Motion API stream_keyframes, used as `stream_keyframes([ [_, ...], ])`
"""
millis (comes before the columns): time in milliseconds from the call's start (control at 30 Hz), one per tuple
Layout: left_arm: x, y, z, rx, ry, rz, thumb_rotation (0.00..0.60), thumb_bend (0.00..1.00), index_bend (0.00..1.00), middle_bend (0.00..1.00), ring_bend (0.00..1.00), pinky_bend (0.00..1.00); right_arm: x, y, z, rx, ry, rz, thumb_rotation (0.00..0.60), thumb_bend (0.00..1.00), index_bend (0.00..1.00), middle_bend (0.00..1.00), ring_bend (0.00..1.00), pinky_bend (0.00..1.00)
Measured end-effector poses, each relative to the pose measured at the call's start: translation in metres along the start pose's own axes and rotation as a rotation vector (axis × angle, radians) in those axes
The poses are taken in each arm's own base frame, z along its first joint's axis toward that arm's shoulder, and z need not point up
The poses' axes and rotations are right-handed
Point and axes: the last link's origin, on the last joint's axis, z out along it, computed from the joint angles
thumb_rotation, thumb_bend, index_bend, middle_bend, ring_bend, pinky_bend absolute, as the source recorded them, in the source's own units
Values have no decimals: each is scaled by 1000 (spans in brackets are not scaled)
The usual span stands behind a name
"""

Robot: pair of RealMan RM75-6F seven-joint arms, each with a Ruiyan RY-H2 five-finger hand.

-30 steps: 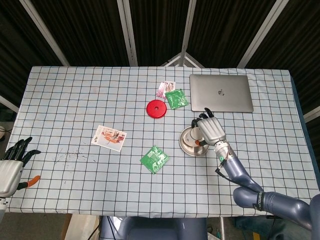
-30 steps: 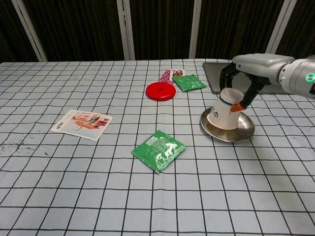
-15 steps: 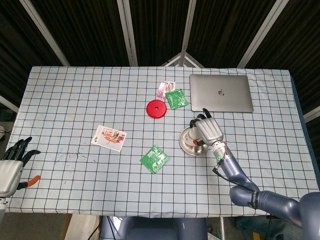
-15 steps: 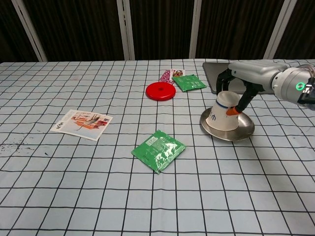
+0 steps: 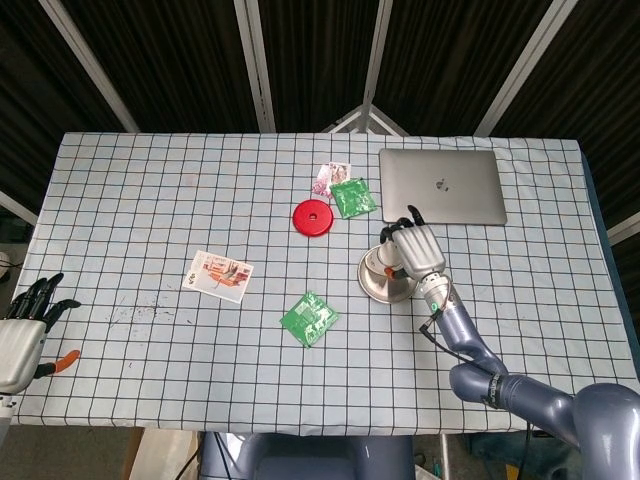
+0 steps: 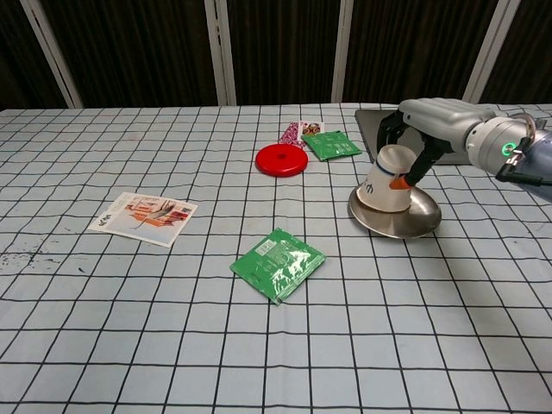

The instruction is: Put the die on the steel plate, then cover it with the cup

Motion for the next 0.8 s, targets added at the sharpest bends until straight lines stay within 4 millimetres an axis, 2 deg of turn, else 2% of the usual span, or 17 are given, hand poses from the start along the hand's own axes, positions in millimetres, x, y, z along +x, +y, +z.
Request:
stream_keyframes([
  [400, -1, 2, 0, 1, -6, 6, 600, 261, 289, 0, 0, 128, -4, 20, 0, -28, -9, -36, 600, 351, 543, 483, 254, 0],
  [600, -2, 3, 0, -2, -10, 6, 600, 260, 290, 0, 0, 128, -1, 31, -9, -26, -23, -67, 600, 351, 543, 483, 254, 0],
  [800, -2, 4, -1, -6, -12, 6, 600, 261, 291, 0, 0, 128, 1, 29, -26, 11, -47, -83, 600, 352, 544, 483, 254, 0],
])
